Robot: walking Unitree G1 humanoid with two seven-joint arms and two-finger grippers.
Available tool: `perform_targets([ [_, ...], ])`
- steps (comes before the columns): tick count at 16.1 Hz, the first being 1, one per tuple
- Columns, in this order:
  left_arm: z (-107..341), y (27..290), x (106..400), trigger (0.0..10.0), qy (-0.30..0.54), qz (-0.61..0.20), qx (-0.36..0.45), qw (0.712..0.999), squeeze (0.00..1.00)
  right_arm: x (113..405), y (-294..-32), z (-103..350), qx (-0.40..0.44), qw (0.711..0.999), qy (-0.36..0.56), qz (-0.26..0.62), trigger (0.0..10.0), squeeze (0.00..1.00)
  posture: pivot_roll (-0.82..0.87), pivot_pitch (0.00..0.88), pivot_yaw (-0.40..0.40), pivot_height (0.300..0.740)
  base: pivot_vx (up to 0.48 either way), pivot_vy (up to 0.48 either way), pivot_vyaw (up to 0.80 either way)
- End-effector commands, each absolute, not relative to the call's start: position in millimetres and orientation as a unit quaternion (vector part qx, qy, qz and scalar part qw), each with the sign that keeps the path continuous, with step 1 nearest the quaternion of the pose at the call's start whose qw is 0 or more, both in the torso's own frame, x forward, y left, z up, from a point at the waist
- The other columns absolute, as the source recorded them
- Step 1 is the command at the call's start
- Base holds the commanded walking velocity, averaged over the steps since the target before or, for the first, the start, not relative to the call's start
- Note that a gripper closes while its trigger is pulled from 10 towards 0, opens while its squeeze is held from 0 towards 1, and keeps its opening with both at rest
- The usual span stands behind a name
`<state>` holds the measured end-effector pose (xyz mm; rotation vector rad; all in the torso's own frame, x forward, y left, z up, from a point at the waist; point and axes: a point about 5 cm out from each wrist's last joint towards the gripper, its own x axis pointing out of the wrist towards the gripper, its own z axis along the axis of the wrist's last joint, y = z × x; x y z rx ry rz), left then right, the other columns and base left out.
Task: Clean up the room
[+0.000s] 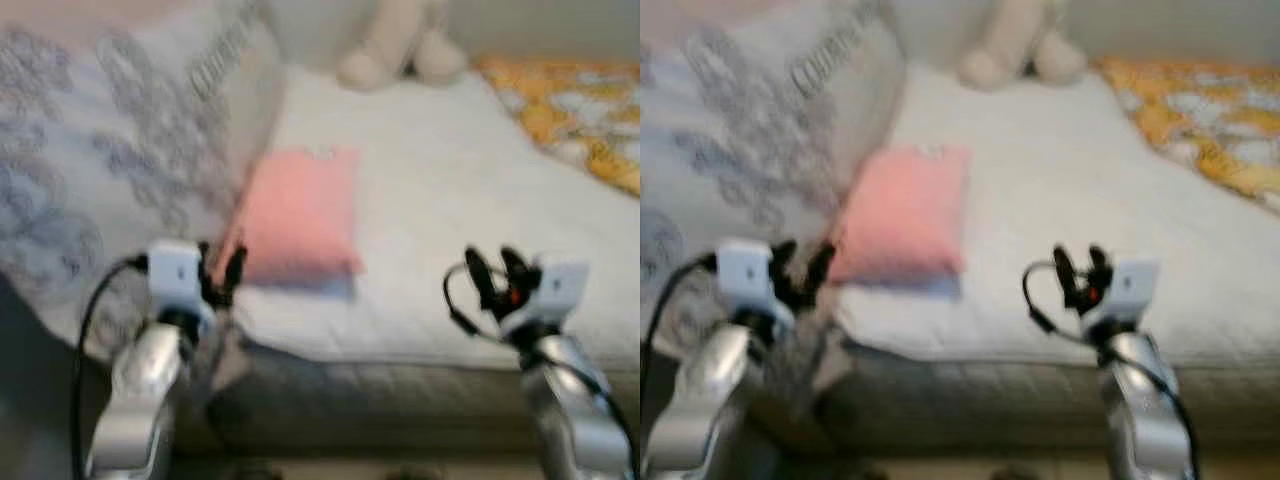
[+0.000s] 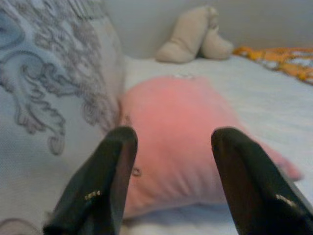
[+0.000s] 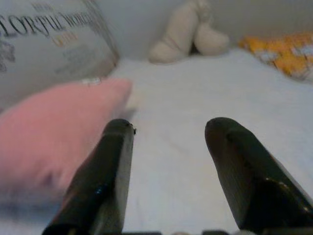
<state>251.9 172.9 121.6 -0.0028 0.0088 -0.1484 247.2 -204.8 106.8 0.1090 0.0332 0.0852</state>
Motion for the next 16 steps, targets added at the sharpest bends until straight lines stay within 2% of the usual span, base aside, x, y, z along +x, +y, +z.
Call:
perform_targets([
  [1, 130, 169, 255, 10.0, -0.008, -0.072, 0.003, 0.997, 1.00, 251, -206, 113, 0.044, 0.998, 0.017, 0.044, 10.0, 1.00, -0.05, 0.000, 0.035, 0.740, 0.000, 0.000, 0.00],
  [3, 133, 167, 258, 10.0, -0.006, -0.062, 0.012, 0.998, 0.00, 256, -196, 114, 0.022, 0.997, 0.021, 0.071, 10.0, 1.00, -0.04, 0.000, 0.022, 0.740, 0.000, -0.381, 0.00],
  [4, 135, 167, 258, 10.0, -0.008, -0.062, 0.019, 0.998, 0.00, 257, -191, 115, 0.013, 0.996, 0.022, 0.083, 10.0, 0.10, -0.04, 0.000, 0.019, 0.740, 0.000, -0.480, 0.00],
  [5, 136, 166, 259, 10.0, -0.008, -0.065, 0.029, 0.997, 0.00, 258, -189, 115, 0.012, 0.996, 0.024, 0.087, 10.0, 0.00, -0.04, 0.000, 0.019, 0.740, 0.000, -0.480, 0.00],
  [7, 132, 168, 260, 10.0, 0.001, -0.064, 0.051, 0.997, 0.00, 261, -192, 114, -0.006, 0.997, 0.035, 0.071, 10.0, 0.00, -0.04, 0.000, 0.018, 0.740, 0.000, -0.480, 0.31],
  [13, 130, 168, 263, 10.0, 0.010, -0.058, 0.056, 0.997, 0.00, 266, -208, 118, -0.014, 0.998, 0.036, 0.041, 10.0, 0.00, -0.06, 0.000, 0.034, 0.740, 0.000, -0.480, 0.80],
  [16, 130, 165, 269, 10.0, 0.004, -0.063, 0.062, 0.996, 0.00, 264, -211, 112, 0.000, 0.999, 0.046, 0.018, 10.0, 0.00, -0.07, 0.000, 0.044, 0.740, 0.000, -0.480, 0.00],
])
